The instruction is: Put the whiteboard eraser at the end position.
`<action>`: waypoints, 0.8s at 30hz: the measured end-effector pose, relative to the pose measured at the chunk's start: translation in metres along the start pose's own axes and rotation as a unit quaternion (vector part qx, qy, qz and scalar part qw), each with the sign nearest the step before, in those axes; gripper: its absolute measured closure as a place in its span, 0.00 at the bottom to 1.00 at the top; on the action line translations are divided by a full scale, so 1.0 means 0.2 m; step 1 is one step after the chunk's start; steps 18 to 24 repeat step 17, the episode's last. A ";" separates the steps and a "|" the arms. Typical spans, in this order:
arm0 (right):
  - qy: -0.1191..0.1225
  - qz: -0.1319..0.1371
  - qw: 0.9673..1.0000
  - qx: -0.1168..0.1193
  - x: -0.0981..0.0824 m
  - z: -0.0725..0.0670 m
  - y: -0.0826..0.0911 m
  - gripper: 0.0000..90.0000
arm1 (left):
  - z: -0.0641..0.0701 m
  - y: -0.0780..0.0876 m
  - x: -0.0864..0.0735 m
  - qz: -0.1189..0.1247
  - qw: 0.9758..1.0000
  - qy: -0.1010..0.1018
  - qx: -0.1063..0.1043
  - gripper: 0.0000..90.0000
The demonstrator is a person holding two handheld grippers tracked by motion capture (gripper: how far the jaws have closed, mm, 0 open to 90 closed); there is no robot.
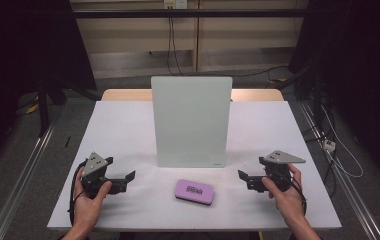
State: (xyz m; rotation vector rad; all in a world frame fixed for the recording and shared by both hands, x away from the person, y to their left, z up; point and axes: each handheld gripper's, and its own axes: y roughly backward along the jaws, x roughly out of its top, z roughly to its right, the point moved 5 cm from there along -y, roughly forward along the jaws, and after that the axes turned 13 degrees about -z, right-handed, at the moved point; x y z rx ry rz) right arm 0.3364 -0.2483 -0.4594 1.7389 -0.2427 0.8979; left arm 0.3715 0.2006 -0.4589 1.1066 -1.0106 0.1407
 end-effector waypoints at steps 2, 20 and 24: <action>-0.006 0.004 1.000 -0.004 -0.02 0.02 0.01 0.09 | 0.00 0.00 0.00 -0.001 1.000 -0.001 0.002 0.05; -0.035 0.019 0.999 -0.035 -0.12 0.13 0.05 0.09 | 0.00 0.00 0.01 0.000 1.000 0.006 -0.003 0.05; -0.035 0.019 0.999 -0.035 -0.12 0.13 0.05 0.09 | 0.00 0.00 0.01 0.000 1.000 0.006 -0.003 0.05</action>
